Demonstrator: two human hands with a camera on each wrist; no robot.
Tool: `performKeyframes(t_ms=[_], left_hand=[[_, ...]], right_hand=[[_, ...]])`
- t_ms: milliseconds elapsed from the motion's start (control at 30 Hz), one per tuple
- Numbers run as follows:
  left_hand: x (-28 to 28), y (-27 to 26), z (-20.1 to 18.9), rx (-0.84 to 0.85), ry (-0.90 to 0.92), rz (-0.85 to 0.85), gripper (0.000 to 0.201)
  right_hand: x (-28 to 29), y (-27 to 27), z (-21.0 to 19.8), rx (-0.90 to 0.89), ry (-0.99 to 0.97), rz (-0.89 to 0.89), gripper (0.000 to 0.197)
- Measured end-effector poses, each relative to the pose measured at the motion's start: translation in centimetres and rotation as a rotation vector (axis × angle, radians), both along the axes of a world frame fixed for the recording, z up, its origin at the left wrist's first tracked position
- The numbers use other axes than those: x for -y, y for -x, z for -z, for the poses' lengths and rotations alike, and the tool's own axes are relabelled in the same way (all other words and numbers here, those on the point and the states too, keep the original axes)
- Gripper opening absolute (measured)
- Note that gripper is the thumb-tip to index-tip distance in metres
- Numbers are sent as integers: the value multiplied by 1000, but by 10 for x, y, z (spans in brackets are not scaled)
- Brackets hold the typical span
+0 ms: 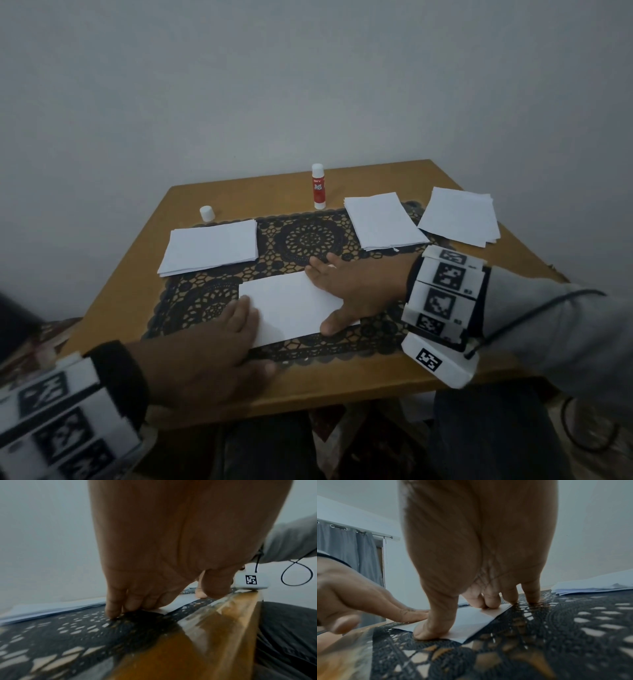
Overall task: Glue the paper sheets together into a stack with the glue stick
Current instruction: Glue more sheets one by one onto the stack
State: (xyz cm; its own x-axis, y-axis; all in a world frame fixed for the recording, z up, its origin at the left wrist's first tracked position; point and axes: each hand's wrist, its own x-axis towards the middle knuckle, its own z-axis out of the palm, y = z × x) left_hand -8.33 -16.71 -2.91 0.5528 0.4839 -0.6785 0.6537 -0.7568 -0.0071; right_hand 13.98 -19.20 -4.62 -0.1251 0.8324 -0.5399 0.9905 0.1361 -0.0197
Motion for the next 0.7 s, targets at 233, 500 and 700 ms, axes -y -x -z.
performKeyframes(t_ms=[233, 500, 700], left_hand=[[8, -7, 1, -25, 3, 12, 110], [12, -35, -8, 39, 42, 84, 88], [-20, -54, -6, 17, -60, 52, 91]], right_hand=[[-2, -3, 2, -6, 4, -1, 103], [-5, -3, 6, 13, -17, -23, 103], [-3, -2, 3, 30, -22, -25, 102]])
